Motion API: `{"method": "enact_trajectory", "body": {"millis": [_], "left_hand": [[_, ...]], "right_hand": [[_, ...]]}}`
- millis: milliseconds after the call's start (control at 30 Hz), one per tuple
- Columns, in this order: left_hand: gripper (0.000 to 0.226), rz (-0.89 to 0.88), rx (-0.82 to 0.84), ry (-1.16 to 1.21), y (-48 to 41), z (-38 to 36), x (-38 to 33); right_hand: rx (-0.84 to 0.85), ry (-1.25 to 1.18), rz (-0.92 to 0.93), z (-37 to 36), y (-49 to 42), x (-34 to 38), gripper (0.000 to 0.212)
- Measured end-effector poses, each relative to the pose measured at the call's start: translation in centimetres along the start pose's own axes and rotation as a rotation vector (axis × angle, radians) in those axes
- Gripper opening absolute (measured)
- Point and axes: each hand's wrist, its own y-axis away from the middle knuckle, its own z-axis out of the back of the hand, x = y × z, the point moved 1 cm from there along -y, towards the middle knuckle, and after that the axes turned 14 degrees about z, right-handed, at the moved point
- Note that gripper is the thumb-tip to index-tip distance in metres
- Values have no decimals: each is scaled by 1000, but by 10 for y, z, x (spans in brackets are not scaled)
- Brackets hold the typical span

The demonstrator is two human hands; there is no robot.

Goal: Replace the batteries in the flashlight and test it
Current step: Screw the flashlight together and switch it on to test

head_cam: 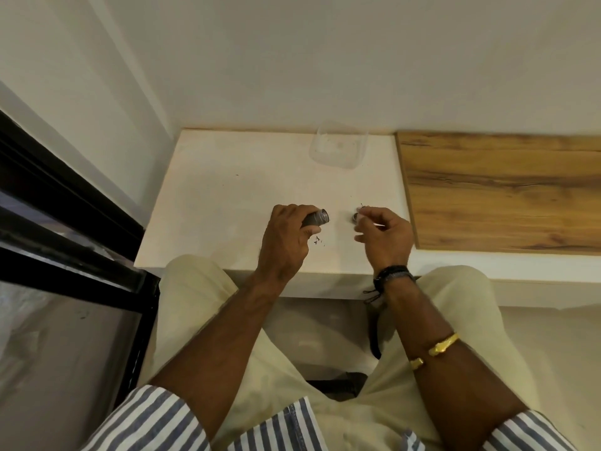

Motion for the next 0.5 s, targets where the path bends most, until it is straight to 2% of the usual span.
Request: {"method": "enact_trajectory", "body": {"millis": [100, 200, 267, 367, 500], "left_hand": [[26, 36, -5, 54, -2, -3, 3], [26, 66, 9, 73, -5, -8, 7], [26, 79, 33, 81, -5, -10, 9], [26, 80, 68, 71, -4, -15, 13], [28, 68, 102, 61, -4, -20, 16]], "right_hand": [[-62, 102, -73, 14, -18, -14, 22], [-41, 251, -61, 14, -31, -31, 14], [30, 362, 1, 9, -34, -38, 15], [191, 557, 133, 0, -36, -48, 27], [280, 719, 163, -8, -42, -56, 34]]}}
